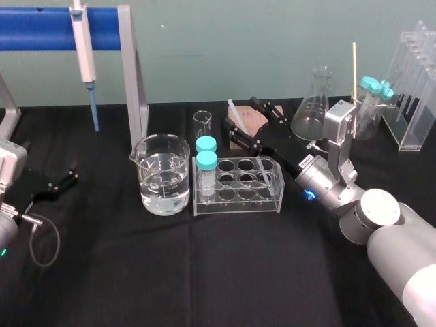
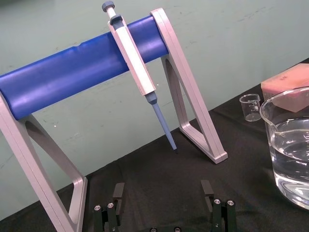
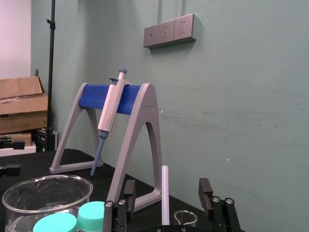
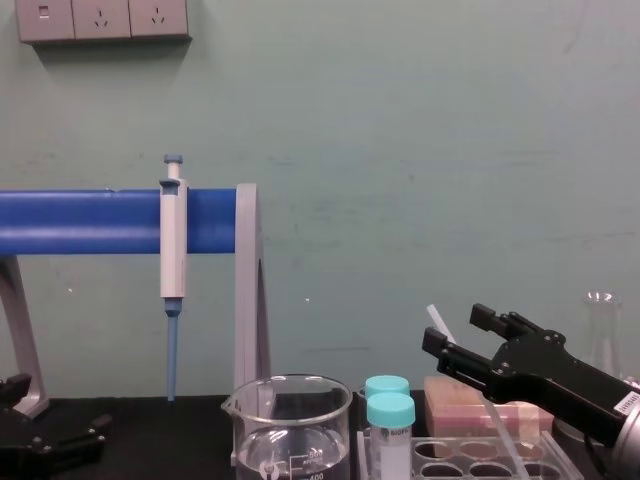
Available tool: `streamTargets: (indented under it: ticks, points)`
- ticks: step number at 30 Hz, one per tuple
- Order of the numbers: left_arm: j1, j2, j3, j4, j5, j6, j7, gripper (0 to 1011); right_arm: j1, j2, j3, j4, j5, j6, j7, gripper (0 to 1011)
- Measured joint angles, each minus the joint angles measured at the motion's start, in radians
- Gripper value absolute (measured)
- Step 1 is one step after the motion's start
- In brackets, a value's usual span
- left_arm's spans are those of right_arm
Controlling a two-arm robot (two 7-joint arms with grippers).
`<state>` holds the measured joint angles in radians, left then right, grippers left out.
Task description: Pick up the stirring rod with one hand, then place it down.
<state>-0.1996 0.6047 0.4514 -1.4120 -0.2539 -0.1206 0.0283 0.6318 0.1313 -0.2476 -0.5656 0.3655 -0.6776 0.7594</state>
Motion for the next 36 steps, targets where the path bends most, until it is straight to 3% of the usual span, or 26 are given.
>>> streamTargets:
  ticks: [7, 13, 23, 25, 28, 32, 36]
  points:
    - [0.0, 0.0, 0.0, 0.0, 0.0, 0.0, 0.0, 1000, 0.0, 0.0, 0.0, 0.0, 0.0, 0.0, 0.0, 1003]
    - [0.0, 0.0, 0.0, 0.0, 0.0, 0.0, 0.0, 1000, -0.003, 0.001, 0.0, -0.007, -0.002, 0.0, -0.002, 1003]
    - [0.0, 0.0, 0.0, 0.0, 0.0, 0.0, 0.0, 1000, -0.111, 0.023, 0.023, -0.236, -0.063, 0.022, -0.17, 1003]
    - [0.0, 0.0, 0.0, 0.0, 0.0, 0.0, 0.0, 1000, -0.148, 0.026, 0.041, -0.309, -0.089, 0.042, -0.241, 1003]
    - [0.0, 0.0, 0.0, 0.0, 0.0, 0.0, 0.0, 1000, -0.176, 0.027, 0.057, -0.358, -0.112, 0.062, -0.297, 1003]
    - [0.0, 0.0, 0.0, 0.0, 0.0, 0.0, 0.0, 1000, -0.231, 0.026, 0.092, -0.446, -0.156, 0.125, -0.405, 1003]
    - [0.0, 0.0, 0.0, 0.0, 0.0, 0.0, 0.0, 1000, -0.275, 0.021, 0.124, -0.508, -0.166, 0.207, -0.467, 1003]
